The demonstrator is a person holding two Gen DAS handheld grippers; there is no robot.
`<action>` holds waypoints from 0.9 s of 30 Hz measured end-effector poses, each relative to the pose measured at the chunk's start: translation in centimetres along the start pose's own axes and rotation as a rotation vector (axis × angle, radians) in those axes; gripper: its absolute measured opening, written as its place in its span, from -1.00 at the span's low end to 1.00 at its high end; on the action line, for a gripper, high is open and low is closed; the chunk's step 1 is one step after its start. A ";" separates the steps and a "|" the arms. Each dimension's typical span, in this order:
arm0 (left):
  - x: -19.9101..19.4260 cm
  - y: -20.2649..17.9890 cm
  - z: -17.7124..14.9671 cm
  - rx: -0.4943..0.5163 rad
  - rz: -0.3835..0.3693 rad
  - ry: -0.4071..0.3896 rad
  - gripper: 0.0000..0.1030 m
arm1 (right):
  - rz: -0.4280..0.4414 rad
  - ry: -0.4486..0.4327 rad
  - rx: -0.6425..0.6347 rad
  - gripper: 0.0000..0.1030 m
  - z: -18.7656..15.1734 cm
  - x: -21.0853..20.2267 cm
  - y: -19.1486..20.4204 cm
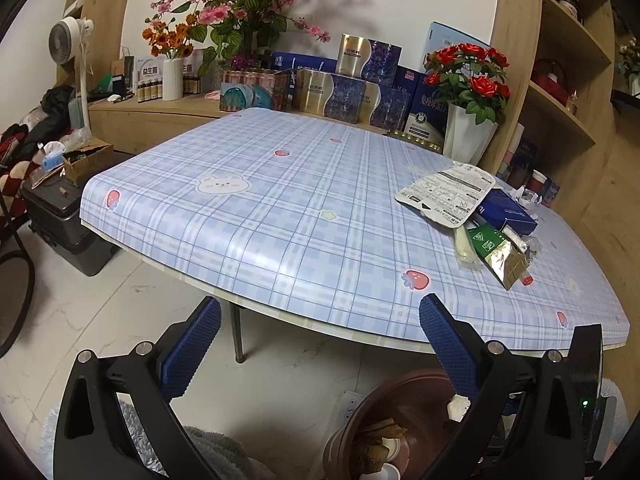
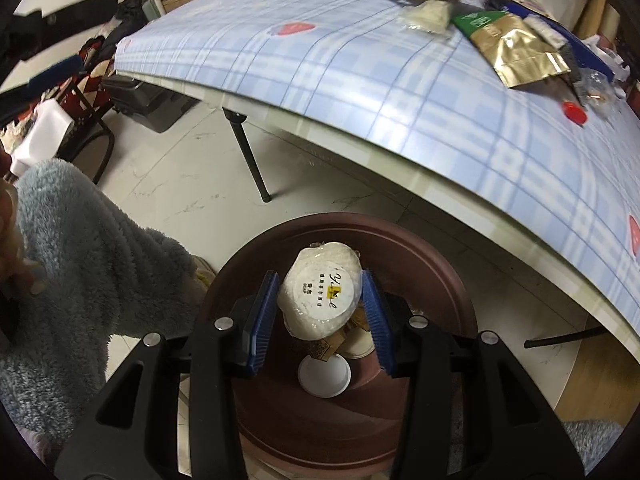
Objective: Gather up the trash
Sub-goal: 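Carry the white packet over the brown bin and open the right tool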
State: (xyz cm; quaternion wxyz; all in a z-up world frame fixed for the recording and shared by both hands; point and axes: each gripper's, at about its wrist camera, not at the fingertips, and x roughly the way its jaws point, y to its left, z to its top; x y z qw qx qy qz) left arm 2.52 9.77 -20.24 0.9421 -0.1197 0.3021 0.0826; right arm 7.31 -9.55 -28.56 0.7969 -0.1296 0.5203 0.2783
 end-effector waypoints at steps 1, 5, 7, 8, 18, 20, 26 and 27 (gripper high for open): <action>0.1 0.0 0.0 0.000 0.000 0.004 0.88 | 0.000 0.004 -0.001 -0.14 -0.1 0.3 0.1; 0.3 -0.2 -0.1 0.003 -0.001 0.006 0.88 | -0.003 0.020 -0.008 -0.13 -0.4 1.4 0.3; 0.3 -0.3 -0.1 0.008 -0.001 0.007 0.88 | 0.000 0.028 -0.016 -0.13 -0.4 1.8 0.7; 0.4 -0.3 -0.1 0.010 -0.001 0.009 0.88 | 0.003 0.031 -0.017 -0.12 -0.5 1.9 0.7; 0.5 -0.3 -0.1 0.006 0.003 0.010 0.88 | 0.036 -0.059 0.030 0.18 0.1 -1.0 -0.1; 0.5 -0.3 -0.2 0.007 0.003 0.012 0.88 | 0.031 -0.102 0.048 0.34 0.3 -2.4 -0.4; 0.5 -0.6 -0.2 0.020 0.004 0.009 0.88 | -0.019 -0.276 0.071 0.82 0.6 -7.3 -1.3; 0.5 -0.7 -0.2 0.022 0.004 0.009 0.88 | -0.031 -0.301 0.073 0.84 0.7 -7.9 -1.4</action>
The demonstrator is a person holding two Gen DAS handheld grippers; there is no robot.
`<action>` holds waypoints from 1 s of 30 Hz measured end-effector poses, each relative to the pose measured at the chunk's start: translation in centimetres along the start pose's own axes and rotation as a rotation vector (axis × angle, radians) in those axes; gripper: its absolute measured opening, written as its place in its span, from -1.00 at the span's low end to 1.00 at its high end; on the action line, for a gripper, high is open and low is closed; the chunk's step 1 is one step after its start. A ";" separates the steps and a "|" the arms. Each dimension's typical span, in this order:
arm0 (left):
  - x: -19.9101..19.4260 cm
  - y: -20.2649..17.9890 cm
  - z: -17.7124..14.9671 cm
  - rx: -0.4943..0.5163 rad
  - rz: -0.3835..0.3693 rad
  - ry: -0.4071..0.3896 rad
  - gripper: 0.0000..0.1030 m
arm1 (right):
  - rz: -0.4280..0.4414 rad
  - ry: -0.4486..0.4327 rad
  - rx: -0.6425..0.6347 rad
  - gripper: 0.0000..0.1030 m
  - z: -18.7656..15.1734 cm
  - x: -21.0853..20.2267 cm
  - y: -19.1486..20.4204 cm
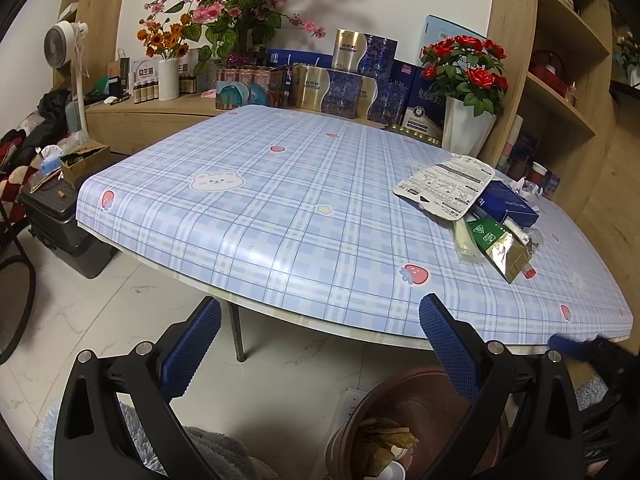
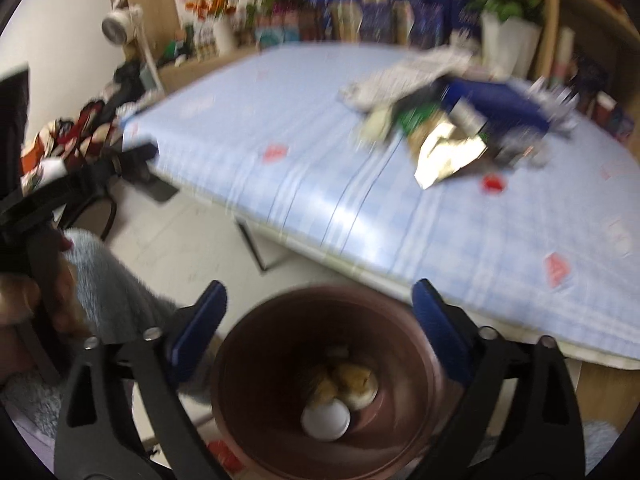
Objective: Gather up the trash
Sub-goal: 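Carry the white packet over the brown bin and open the right tool, then reach the left tool to the white printed wrapper and grasp it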
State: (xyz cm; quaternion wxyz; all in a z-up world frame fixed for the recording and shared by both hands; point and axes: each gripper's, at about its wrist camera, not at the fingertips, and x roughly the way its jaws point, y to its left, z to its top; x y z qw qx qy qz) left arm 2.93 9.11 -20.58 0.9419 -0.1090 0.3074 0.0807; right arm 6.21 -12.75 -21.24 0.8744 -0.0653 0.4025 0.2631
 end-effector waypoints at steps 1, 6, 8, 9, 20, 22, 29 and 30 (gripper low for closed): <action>0.0 -0.1 0.0 0.003 0.001 0.000 0.88 | -0.014 -0.027 0.000 0.88 0.3 -0.7 -0.1; 0.0 -0.6 -0.1 0.023 0.001 0.001 0.88 | -0.107 -0.144 0.008 0.89 1.6 -3.3 -1.5; 0.0 -0.7 -0.2 0.029 0.001 0.003 0.88 | -0.144 -0.177 0.017 0.89 2.2 -4.4 -2.8; 0.1 -0.9 -0.2 0.035 0.002 0.005 0.88 | -0.168 -0.194 0.024 0.89 2.3 -4.9 -3.2; 0.4 -2.8 0.5 0.090 -0.034 0.051 0.88 | -0.263 -0.240 0.154 0.89 2.4 -6.7 -9.3; 0.6 -3.6 1.0 0.114 -0.047 0.061 0.88 | -0.274 -0.241 0.175 0.89 2.2 -6.5 -10.3; 2.2 -7.4 4.4 0.234 -0.062 0.057 0.88 | -0.284 -0.237 0.237 0.89 1.5 -5.8 -12.9; 2.6 -7.8 4.9 0.242 -0.065 0.060 0.88 | -0.285 -0.238 0.243 0.89 1.3 -5.7 -13.2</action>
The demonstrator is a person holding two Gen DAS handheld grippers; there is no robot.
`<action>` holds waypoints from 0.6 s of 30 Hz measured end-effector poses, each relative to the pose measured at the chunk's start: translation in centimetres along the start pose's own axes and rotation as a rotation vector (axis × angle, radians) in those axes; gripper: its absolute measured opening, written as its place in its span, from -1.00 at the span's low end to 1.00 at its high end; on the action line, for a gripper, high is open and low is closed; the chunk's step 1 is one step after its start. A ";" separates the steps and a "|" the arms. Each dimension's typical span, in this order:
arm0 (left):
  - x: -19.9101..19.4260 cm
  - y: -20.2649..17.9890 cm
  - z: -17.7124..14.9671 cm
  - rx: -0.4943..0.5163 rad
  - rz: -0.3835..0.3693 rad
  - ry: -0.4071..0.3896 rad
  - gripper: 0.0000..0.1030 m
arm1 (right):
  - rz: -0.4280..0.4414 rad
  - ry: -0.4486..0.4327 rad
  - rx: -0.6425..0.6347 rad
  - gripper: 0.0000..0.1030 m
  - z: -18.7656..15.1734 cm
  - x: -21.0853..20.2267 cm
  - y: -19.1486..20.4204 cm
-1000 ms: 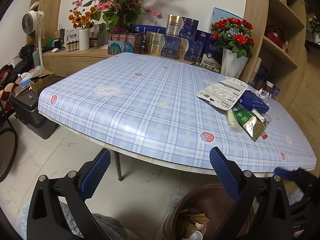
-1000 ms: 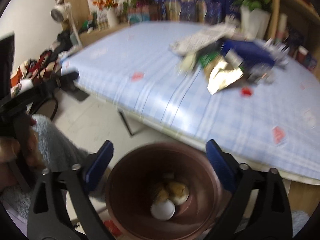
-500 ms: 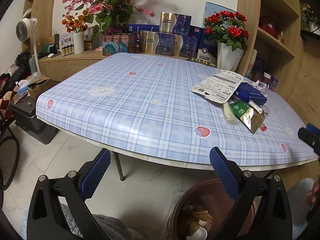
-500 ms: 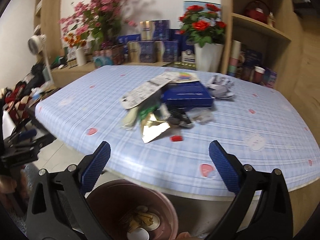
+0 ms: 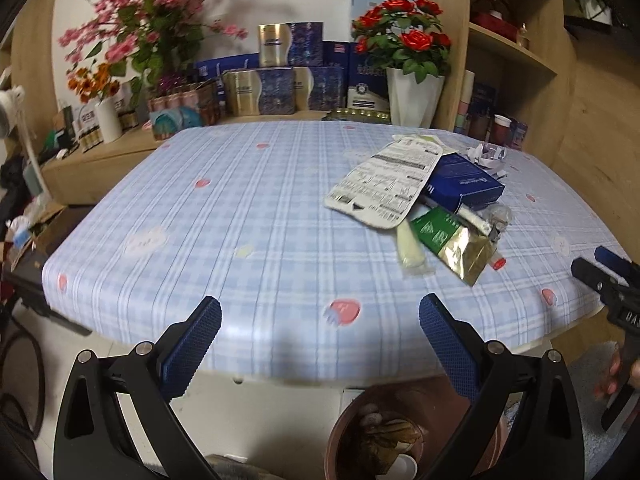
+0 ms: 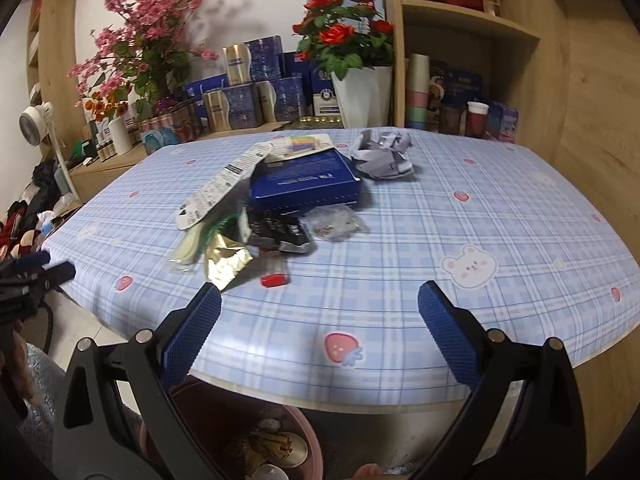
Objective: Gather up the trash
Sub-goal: 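Reach the left tool to the white printed wrapper and grasp it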
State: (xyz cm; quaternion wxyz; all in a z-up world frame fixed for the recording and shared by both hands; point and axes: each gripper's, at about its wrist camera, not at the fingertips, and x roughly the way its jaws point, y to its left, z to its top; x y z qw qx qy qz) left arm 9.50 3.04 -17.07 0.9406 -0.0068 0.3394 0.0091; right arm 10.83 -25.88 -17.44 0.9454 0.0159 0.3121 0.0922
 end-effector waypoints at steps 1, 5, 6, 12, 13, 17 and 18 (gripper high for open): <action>0.6 -0.5 0.9 0.012 -0.005 0.006 0.88 | -0.001 0.000 0.005 0.89 0.0 0.1 -0.2; 3.0 -2.7 3.9 0.076 -0.007 0.020 0.88 | -0.023 -0.002 0.040 0.89 -0.1 1.3 -1.8; 3.9 -3.5 4.9 0.098 -0.010 0.024 0.88 | -0.027 -0.002 0.055 0.89 -0.1 1.6 -2.2; 10.5 -7.5 8.9 0.223 0.005 0.084 0.88 | -0.032 0.011 0.136 0.89 -0.1 2.8 -4.7; 11.7 -7.7 9.5 0.225 0.010 0.099 0.88 | -0.035 0.010 0.138 0.89 -0.1 2.9 -5.0; 16.3 -9.0 10.8 0.249 0.045 0.183 0.88 | -0.040 0.014 0.172 0.89 -0.2 3.2 -6.2; 17.2 -9.4 10.8 0.280 0.064 0.197 0.85 | -0.042 0.017 0.183 0.89 -0.3 3.2 -6.6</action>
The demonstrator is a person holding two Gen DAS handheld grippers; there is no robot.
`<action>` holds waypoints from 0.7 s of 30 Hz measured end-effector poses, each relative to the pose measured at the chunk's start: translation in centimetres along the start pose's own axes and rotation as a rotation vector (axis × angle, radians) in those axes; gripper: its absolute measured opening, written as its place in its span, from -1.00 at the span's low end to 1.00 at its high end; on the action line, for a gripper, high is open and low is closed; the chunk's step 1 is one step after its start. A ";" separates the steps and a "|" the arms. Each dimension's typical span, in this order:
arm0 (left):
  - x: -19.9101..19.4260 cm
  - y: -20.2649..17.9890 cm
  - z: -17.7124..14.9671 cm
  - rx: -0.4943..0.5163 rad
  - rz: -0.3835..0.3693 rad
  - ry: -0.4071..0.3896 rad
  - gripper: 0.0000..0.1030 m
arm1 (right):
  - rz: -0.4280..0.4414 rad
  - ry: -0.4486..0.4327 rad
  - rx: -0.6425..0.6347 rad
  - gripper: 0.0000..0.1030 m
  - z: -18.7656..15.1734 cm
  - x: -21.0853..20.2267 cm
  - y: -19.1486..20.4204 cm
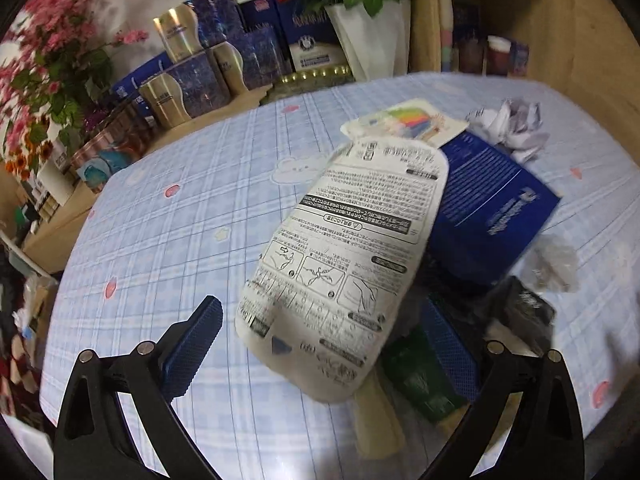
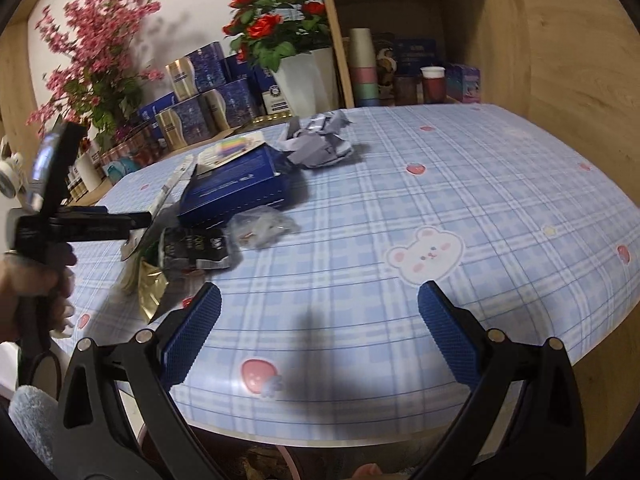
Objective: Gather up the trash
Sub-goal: 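Reach the left tool to the white printed wrapper and grasp it, then grasp the crumpled silver foil with the right tool while the left tool holds the wrapper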
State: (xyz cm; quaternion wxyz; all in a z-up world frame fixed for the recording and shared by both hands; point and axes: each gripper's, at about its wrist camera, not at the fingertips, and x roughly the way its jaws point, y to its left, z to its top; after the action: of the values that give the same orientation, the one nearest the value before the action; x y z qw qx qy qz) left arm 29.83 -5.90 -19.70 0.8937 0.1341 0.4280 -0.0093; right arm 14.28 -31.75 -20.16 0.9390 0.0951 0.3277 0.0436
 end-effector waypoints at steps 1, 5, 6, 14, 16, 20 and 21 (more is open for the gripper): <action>0.6 -0.3 0.1 0.026 0.015 0.011 0.82 | -0.004 0.003 0.009 0.89 0.0 0.1 -0.4; 2.1 -1.4 0.0 0.114 0.060 0.037 0.78 | -0.008 0.010 0.040 0.89 -0.1 0.3 -1.4; 2.4 -1.4 0.0 0.119 0.065 0.035 0.78 | -0.003 0.016 0.051 0.89 -0.2 0.4 -1.6; 2.6 -1.2 0.3 0.127 0.042 0.058 -0.39 | 0.016 0.041 0.021 0.89 0.0 0.8 -0.9; 1.5 0.0 0.5 0.084 0.043 0.014 -0.53 | 0.015 0.042 0.011 0.89 0.1 0.8 -0.8; -1.0 3.7 1.1 -0.065 -0.027 -0.047 -0.76 | 0.016 0.041 -0.013 0.89 0.7 1.0 -0.6; -1.7 5.2 1.2 -0.117 -0.042 -0.063 -0.82 | 0.016 0.044 -0.027 0.89 1.0 1.2 -0.5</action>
State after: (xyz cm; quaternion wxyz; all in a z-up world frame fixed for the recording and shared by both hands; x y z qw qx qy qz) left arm 30.32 -1.34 -16.49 0.9126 0.0725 0.4024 -0.0073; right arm 15.88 -32.22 -20.18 0.9323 0.0839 0.3470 0.0578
